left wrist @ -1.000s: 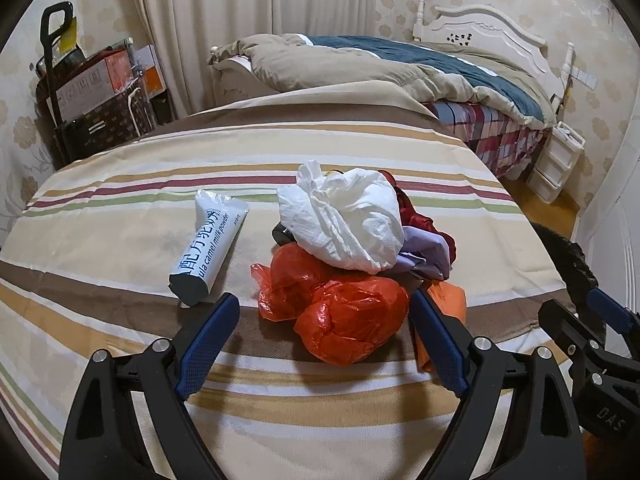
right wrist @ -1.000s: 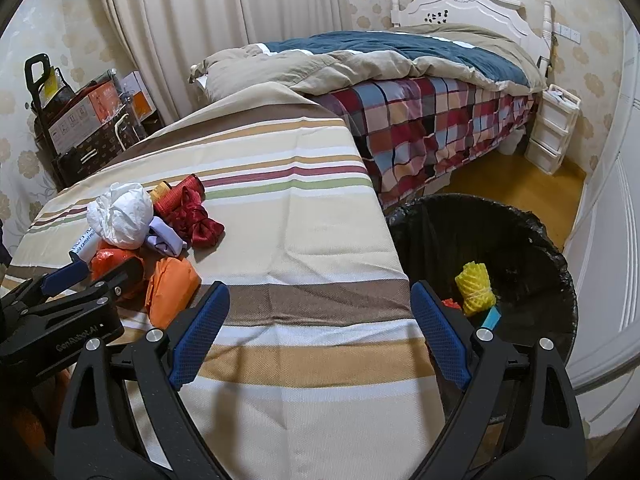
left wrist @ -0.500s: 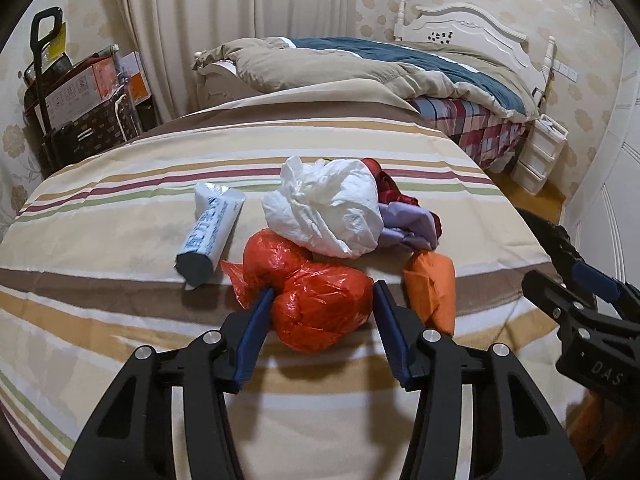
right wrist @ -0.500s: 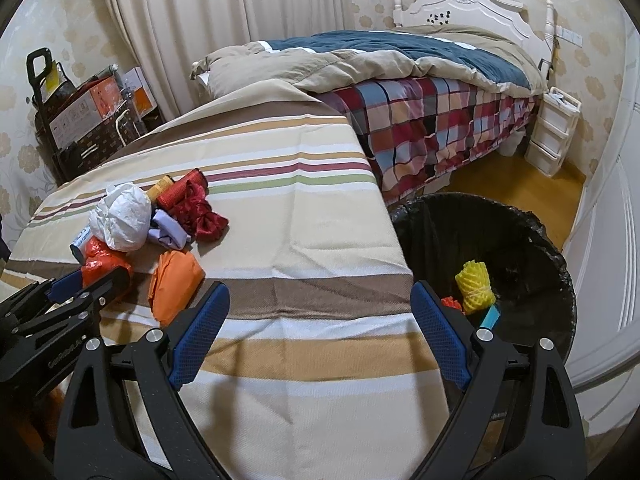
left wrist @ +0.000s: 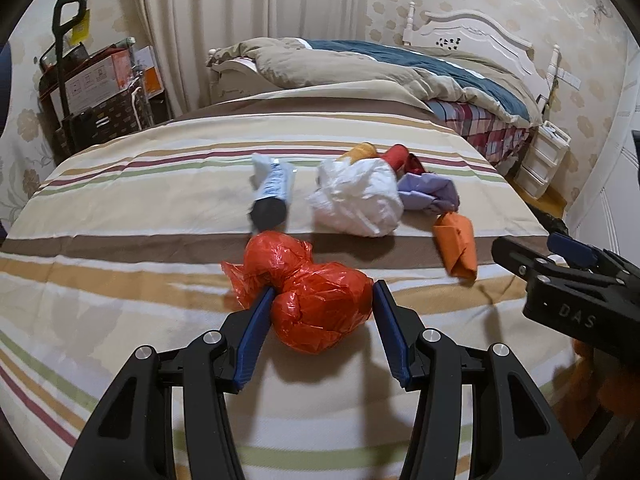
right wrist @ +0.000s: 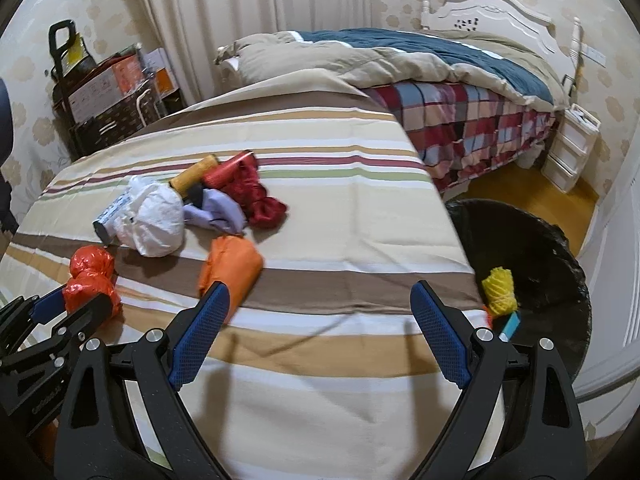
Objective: Collect trash
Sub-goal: 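Grasp the red plastic bag with the left tool while the right tool grasps the orange bag, then carry the red and orange bags over the black bin and open both tools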
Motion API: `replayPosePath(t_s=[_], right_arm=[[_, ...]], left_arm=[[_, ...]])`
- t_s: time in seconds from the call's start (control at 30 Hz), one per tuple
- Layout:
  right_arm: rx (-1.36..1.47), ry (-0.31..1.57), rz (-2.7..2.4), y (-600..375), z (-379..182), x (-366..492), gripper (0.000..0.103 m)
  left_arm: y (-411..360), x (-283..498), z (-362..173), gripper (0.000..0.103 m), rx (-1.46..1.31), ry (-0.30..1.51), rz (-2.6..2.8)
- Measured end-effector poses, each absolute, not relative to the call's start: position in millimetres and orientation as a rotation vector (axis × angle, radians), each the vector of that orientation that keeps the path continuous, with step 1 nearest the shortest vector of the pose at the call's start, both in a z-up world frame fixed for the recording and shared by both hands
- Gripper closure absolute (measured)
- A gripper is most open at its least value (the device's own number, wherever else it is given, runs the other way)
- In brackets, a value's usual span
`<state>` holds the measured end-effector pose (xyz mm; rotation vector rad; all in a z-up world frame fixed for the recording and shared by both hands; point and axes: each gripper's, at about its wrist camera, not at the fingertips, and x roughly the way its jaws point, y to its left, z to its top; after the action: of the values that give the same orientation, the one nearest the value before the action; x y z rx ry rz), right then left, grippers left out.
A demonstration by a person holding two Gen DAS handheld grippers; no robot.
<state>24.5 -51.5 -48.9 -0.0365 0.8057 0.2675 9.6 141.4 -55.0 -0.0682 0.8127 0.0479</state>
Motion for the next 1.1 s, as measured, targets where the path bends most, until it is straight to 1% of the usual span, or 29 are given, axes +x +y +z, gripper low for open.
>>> replayPosePath(t_s=[0.3, 0.37, 0.4, 0.5, 0.57, 0.6, 0.67, 0.77, 0.83, 0.93, 1.0, 1.1], right_arm=[[-0.09, 0.82, 0.299, -19.4, -49.2, 31.0, 0.013], [-0.103, 0.824, 0.3, -14.1, -49.4, 33.4, 0.014], [-0.111, 0.826, 0.302, -11.1, -50.0, 34.3, 0.014], [-0.141, 0.842, 0.313, -2.4, -53.1, 36.0, 0.027], [-0.156, 0.853, 0.321, 1.0, -55.0, 35.7, 0.04], [-0.159, 0.858, 0.324, 1.3, -55.8, 36.4, 0.044], [-0.155, 0.868, 0.33, 0.6, -56.9, 35.7, 0.055], [-0.148, 0.869, 0.338, -1.4, -56.7, 32.8, 0.068], [-0.151, 0.867, 0.341, -2.8, -56.5, 30.3, 0.071], [-0.148, 0.867, 0.347, -5.5, -56.2, 26.7, 0.071], [-0.141, 0.867, 0.348, -8.5, -56.1, 24.7, 0.071], [-0.131, 0.866, 0.35, -13.3, -55.9, 22.1, 0.071]], left_arm=[[165.9, -1.5, -55.5, 0.051, -0.097, 0.81, 0.094], [168.5, -3.0, -55.4, 0.048, -0.102, 0.81, 0.104], [170.2, -3.9, -55.0, 0.043, -0.107, 0.807, 0.109], [173.1, -7.1, -53.2, 0.034, -0.116, 0.794, 0.119], [174.8, -8.9, -52.8, 0.029, -0.117, 0.788, 0.127], [175.6, -9.5, -52.7, 0.027, -0.12, 0.788, 0.128], [176.4, -9.3, -52.8, 0.026, -0.117, 0.795, 0.118], [175.4, -7.3, -53.9, 0.025, -0.104, 0.806, 0.113], [176.3, -5.4, -54.6, 0.025, -0.108, 0.817, 0.104], [177.3, -2.3, -56.4, 0.026, -0.116, 0.833, 0.096], [177.0, -1.3, -58.0, 0.043, -0.118, 0.839, 0.081], [174.6, -1.0, -60.3, 0.052, -0.105, 0.849, 0.06]])
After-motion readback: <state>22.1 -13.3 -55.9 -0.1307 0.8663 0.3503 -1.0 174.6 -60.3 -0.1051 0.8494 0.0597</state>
